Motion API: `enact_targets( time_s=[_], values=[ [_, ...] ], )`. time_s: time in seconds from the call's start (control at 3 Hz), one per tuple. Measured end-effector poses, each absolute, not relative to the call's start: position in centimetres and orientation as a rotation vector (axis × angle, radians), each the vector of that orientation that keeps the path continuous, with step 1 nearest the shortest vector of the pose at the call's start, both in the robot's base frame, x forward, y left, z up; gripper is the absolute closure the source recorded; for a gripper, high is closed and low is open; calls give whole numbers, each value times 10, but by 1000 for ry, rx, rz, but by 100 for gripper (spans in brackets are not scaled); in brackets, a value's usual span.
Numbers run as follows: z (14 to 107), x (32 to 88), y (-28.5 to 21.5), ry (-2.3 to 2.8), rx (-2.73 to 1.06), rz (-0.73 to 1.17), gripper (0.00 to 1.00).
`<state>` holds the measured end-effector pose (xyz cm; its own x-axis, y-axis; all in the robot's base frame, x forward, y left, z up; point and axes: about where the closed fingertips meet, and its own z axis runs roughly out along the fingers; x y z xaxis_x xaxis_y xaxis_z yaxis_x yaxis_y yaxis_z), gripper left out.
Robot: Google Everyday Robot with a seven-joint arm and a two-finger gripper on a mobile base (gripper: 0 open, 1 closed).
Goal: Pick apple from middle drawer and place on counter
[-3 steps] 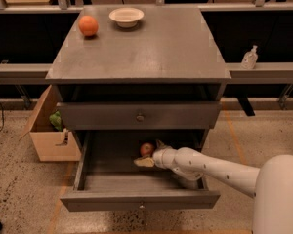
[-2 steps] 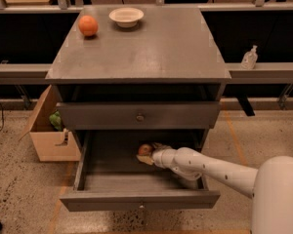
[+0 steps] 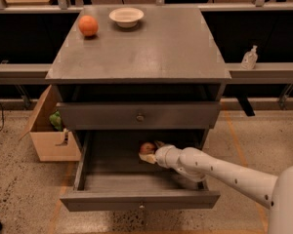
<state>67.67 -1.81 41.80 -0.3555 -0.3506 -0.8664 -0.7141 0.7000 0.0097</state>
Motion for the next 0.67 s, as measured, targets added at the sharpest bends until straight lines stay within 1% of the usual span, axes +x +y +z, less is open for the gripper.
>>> enact_targets(
  time_s=[0.33,0.67],
  values=[
    [461,649,-50,2012,-725,500,100],
    [516,599,-75,2068,-668,491,100]
  ],
)
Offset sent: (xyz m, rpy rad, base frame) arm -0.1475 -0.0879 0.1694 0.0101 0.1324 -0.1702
